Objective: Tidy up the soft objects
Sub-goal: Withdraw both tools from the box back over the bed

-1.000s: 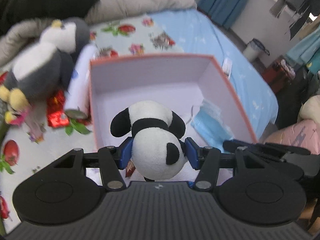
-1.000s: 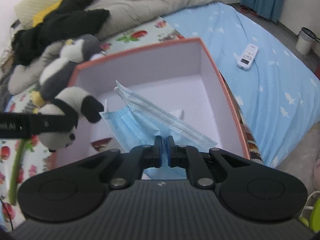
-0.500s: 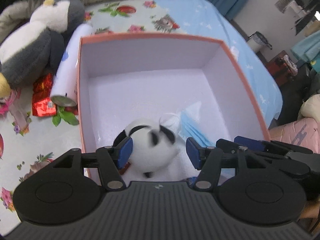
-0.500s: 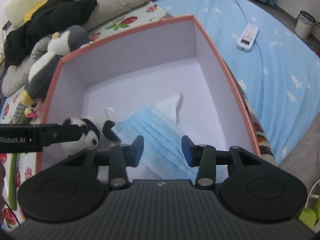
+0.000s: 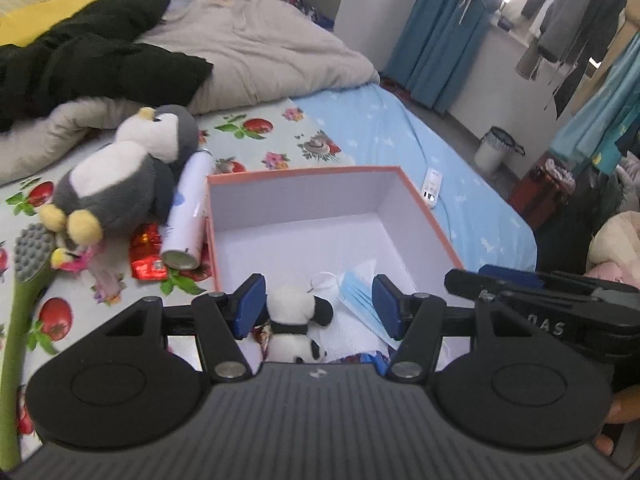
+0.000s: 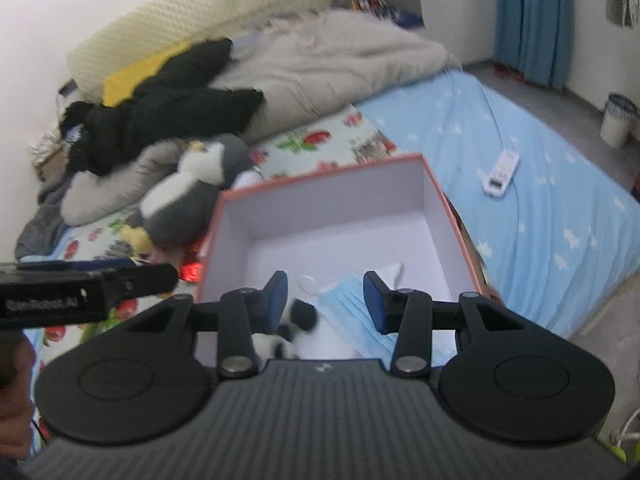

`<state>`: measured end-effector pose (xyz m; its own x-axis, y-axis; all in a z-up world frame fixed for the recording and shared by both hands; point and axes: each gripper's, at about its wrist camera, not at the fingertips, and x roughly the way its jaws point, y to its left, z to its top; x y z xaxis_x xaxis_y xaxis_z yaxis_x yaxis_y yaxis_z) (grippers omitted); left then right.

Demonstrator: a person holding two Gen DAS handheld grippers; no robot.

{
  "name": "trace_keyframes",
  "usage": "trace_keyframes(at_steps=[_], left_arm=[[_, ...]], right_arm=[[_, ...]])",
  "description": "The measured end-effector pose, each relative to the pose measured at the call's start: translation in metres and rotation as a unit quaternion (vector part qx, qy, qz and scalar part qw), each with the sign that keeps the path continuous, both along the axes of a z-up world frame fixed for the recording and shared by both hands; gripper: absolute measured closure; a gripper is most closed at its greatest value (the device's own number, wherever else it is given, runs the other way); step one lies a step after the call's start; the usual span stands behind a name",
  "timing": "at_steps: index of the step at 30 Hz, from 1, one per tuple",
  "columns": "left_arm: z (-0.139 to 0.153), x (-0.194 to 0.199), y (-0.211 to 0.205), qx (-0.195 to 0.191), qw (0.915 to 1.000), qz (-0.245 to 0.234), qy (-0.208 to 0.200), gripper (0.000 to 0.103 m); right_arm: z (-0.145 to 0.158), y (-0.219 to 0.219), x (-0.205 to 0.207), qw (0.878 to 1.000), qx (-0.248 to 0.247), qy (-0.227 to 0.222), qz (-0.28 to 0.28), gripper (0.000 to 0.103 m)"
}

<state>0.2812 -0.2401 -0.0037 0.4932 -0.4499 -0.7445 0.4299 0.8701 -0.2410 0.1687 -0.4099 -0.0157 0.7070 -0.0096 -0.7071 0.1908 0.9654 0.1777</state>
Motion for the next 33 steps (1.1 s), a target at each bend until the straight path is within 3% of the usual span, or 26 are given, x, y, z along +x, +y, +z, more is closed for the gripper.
trace_keyframes(at_steps=[7, 15, 20, 25, 33], left_arm=[[0.027, -0.048, 0.041, -0.015, 0.9983, 0.023, -0.051, 0.038], [0.043, -0.104, 0.082, -0.033, 0.9934, 0.043, -0.101, 0.038], [0.042, -0.136, 0.114, -0.045, 0.9891, 0.072, -0.120, 0.038], [0.032, -0.156, 0.145, -0.073, 0.9866, 0.093, -0.112, 0.038], [0.006, -0.188, 0.184, -0.057, 0.9801, 0.146, -0.122, 0.038]], right_arm=[[0.025, 0.025, -0.039, 0.998, -0.016, -0.053, 0.018, 0.058], [0.031, 0.053, -0.076, 0.995, -0.013, -0.088, 0.043, 0.058], [0.022, 0.080, -0.092, 0.992, -0.021, -0.096, 0.076, 0.058], [0.006, 0.097, -0.101, 0.991, -0.012, -0.091, 0.096, 0.058], [-0.012, 0.120, -0.110, 0.989, -0.012, -0.079, 0.125, 0.058]])
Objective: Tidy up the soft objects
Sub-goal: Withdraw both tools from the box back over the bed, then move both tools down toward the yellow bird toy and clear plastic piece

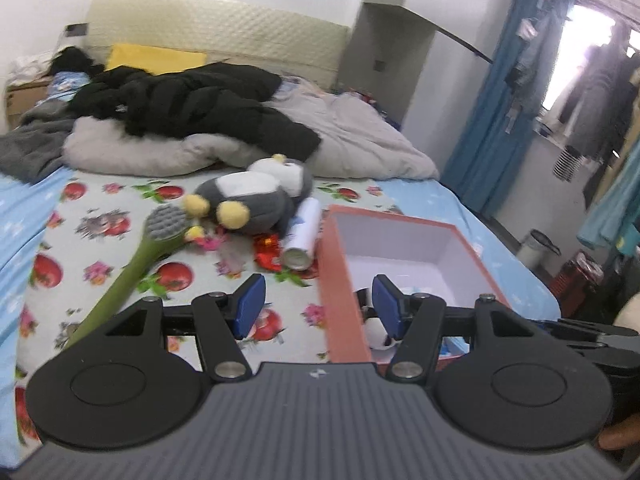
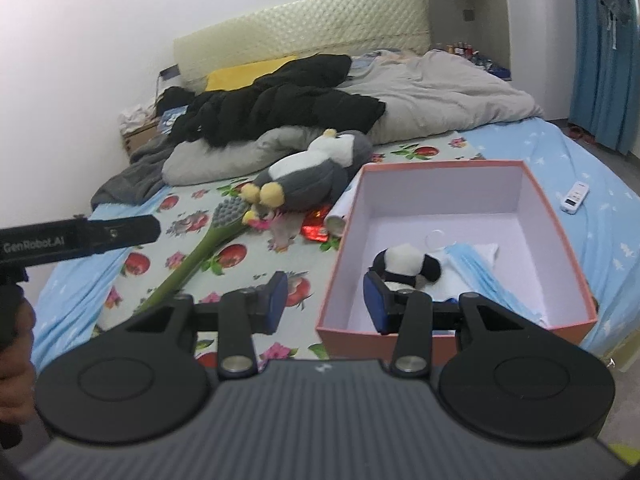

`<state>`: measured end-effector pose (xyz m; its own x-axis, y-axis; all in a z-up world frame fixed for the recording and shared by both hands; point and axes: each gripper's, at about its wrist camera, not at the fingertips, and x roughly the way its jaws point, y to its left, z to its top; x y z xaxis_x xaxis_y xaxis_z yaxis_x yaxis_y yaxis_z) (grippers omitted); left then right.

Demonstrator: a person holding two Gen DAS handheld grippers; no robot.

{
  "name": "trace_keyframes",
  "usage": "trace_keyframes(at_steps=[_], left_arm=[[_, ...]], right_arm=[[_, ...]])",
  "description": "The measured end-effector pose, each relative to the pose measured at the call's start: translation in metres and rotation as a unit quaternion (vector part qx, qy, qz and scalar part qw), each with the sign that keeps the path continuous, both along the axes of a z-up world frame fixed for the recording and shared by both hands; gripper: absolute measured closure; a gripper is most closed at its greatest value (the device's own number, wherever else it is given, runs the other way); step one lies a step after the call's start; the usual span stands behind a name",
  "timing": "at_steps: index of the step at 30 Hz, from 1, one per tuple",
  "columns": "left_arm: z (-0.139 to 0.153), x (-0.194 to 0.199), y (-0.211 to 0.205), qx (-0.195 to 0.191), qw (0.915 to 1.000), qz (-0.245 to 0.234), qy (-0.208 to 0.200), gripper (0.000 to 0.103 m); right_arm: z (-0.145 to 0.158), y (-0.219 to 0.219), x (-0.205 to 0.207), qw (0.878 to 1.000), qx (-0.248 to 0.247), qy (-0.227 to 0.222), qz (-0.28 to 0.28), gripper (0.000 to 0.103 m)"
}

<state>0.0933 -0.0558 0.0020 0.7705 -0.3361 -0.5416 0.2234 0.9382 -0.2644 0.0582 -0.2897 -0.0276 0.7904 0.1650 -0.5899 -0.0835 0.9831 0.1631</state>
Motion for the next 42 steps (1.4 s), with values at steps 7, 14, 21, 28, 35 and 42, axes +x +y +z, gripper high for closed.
trace_keyframes(at_steps=[7, 14, 21, 28, 35, 42], left_arm=[[-0.022, -0.016, 0.033, -0.004, 0.9984, 0.056, 0.005, 0.038], [-0.050, -0.031, 0.041, 0.006, 0.9974, 0.069, 0.023, 0.038], [-0.074, -0.031, 0.051, 0.006, 0.9950, 0.088, 0.048, 0.038], [-0.086, 0.002, 0.066, 0.002, 0.9932, 0.098, 0.062, 0.038], [-0.102, 0.063, 0.075, 0.009, 0.9927, 0.096, 0.072, 0.038], [-0.134, 0.140, 0.083, -0.005, 0.9901, 0.105, 0.093, 0.038]], right_arm=[[-0.017, 0.026, 0.000, 0.999, 0.008, 0.010, 0.029, 0.058], [-0.035, 0.053, -0.003, 0.998, 0.006, 0.026, 0.050, 0.058], [-0.048, 0.066, 0.005, 0.998, 0.000, 0.038, 0.052, 0.058], [-0.056, 0.081, 0.038, 0.997, -0.007, 0.043, 0.060, 0.058], [-0.072, 0.093, 0.087, 0.997, -0.008, 0.057, 0.056, 0.059], [-0.102, 0.101, 0.142, 0.995, -0.010, 0.083, 0.054, 0.059]])
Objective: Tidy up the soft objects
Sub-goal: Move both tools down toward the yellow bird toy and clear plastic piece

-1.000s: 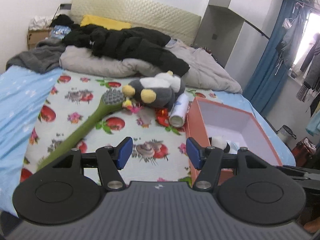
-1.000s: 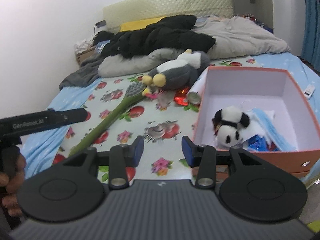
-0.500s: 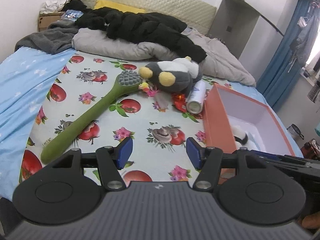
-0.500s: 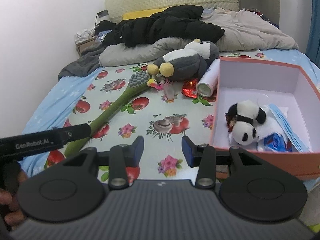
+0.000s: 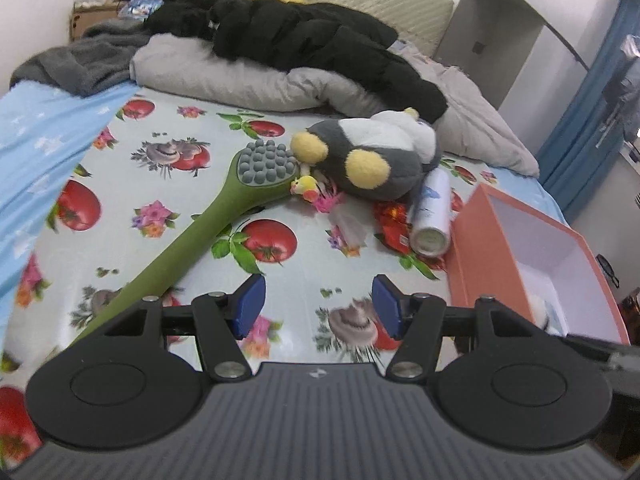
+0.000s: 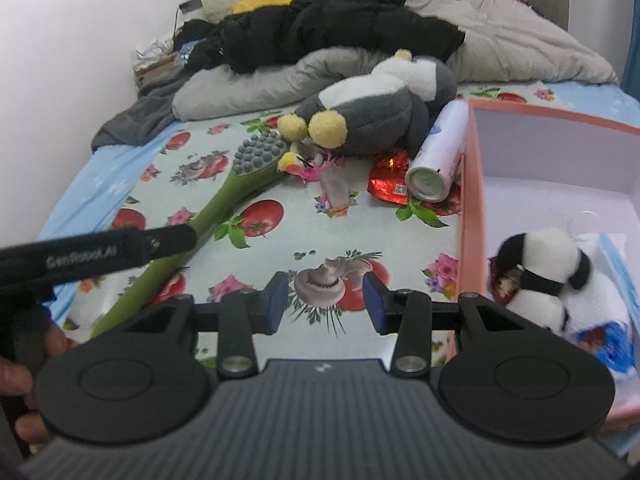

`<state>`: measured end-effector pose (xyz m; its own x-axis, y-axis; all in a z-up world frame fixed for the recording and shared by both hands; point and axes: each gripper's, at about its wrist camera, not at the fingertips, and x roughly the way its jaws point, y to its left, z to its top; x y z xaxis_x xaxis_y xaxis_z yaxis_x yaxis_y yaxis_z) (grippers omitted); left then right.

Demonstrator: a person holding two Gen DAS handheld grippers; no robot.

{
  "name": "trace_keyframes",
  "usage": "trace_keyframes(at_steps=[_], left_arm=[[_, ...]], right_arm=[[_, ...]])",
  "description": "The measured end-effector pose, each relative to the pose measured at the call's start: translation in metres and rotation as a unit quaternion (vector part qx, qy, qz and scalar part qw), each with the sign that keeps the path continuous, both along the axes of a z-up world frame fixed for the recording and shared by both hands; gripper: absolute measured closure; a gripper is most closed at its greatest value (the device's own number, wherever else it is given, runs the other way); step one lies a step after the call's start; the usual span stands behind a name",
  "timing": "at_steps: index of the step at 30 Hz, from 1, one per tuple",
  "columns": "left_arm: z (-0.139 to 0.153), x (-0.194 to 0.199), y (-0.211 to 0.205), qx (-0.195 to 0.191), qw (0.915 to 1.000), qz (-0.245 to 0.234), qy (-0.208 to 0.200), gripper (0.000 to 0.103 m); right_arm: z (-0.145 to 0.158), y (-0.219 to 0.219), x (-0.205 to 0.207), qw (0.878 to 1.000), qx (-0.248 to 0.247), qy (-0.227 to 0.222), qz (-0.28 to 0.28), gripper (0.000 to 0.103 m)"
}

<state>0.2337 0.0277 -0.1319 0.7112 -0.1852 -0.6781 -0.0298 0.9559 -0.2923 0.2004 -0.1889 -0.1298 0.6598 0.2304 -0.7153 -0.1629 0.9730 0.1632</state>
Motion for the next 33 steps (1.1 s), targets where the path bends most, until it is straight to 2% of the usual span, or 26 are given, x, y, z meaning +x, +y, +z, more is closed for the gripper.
trace_keyframes(at_steps=[10, 18, 23, 29, 33], left_arm=[[-0.052, 0.094, 0.004, -0.003, 0.9999, -0.007, 0.015, 0.038], [-0.074, 0.151, 0.003, 0.001, 0.9997, -0.023, 0.004, 0.039], [-0.083, 0.182, -0.003, 0.005, 0.9992, -0.039, -0.003, 0.039], [-0.091, 0.210, -0.010, 0.026, 0.9982, -0.052, -0.015, 0.040], [-0.099, 0.218, -0.017, 0.035, 0.9974, -0.062, -0.013, 0.047]], right_arm=[[-0.051, 0.013, 0.075, 0.999, -0.009, 0.020, -0.026, 0.060], [-0.086, 0.020, 0.118, 0.999, -0.004, 0.029, -0.046, 0.061], [-0.101, 0.028, 0.135, 0.998, -0.005, 0.020, -0.054, 0.061], [-0.115, 0.033, 0.152, 0.998, -0.006, 0.008, -0.068, 0.062], [-0.117, 0.040, 0.159, 0.998, -0.014, -0.008, -0.065, 0.066]])
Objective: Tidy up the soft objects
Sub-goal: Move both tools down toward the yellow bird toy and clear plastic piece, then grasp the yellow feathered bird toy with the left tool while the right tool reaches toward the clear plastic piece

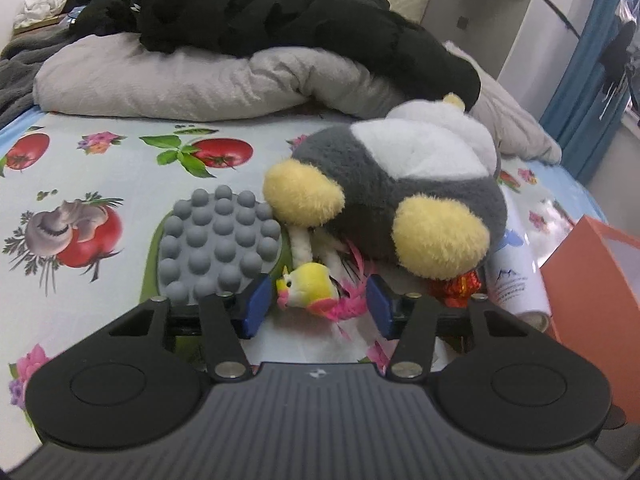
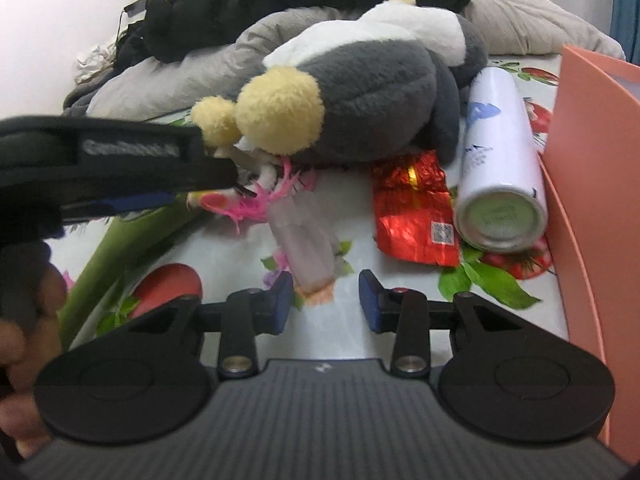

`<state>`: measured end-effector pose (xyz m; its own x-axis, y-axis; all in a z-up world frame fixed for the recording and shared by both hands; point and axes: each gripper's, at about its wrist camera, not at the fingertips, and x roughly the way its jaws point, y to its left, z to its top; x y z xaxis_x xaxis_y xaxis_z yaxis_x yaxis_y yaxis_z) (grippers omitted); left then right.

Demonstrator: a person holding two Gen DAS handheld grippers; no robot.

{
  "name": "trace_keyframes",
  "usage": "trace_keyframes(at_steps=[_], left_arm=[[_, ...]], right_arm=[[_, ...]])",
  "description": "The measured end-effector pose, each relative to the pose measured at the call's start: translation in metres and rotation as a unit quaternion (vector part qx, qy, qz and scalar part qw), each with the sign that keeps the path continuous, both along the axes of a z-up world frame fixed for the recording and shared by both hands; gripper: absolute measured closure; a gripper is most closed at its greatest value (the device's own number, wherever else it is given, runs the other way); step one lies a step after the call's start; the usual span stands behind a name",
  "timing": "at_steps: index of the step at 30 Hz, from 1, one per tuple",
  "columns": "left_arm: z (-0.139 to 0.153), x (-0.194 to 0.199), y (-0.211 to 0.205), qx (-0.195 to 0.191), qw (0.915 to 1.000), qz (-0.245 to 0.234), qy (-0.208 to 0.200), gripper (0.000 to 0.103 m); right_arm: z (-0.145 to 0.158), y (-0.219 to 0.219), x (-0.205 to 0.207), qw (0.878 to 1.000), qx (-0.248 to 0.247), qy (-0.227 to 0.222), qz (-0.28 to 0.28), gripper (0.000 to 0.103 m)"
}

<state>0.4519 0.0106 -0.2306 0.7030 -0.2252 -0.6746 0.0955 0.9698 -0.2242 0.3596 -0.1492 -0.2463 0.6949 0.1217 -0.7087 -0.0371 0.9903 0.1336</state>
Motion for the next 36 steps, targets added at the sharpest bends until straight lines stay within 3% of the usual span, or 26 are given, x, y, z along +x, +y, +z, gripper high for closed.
trace_keyframes(at_steps=[5, 6, 10, 18, 25, 36], left_arm=[[-0.006, 0.004, -0.007, 0.027, 0.9996, -0.006, -0.005, 0.055], [-0.007, 0.005, -0.007, 0.026, 0.9996, -0.006, -0.004, 0.063], [-0.008, 0.004, -0.008, 0.026, 0.9996, -0.005, -0.002, 0.065], [0.002, -0.017, 0.001, 0.014, 0.9998, 0.010, 0.000, 0.065], [0.023, -0.063, 0.009, 0.007, 0.9996, 0.025, 0.003, 0.066], [0.035, -0.173, 0.036, -0.019, 0.9980, 0.049, 0.037, 0.066]], right_arm=[[-0.002, 0.005, 0.003, 1.000, -0.014, -0.012, -0.002, 0.074], [-0.002, 0.006, 0.003, 1.000, -0.015, -0.013, -0.002, 0.078], [0.000, 0.009, 0.002, 1.000, -0.021, -0.014, 0.000, 0.089], [0.013, 0.007, -0.009, 0.999, -0.030, -0.011, 0.007, 0.095], [0.032, 0.001, -0.040, 0.998, -0.055, -0.009, 0.016, 0.096], [0.066, 0.001, -0.116, 0.997, -0.070, -0.006, 0.039, 0.096]])
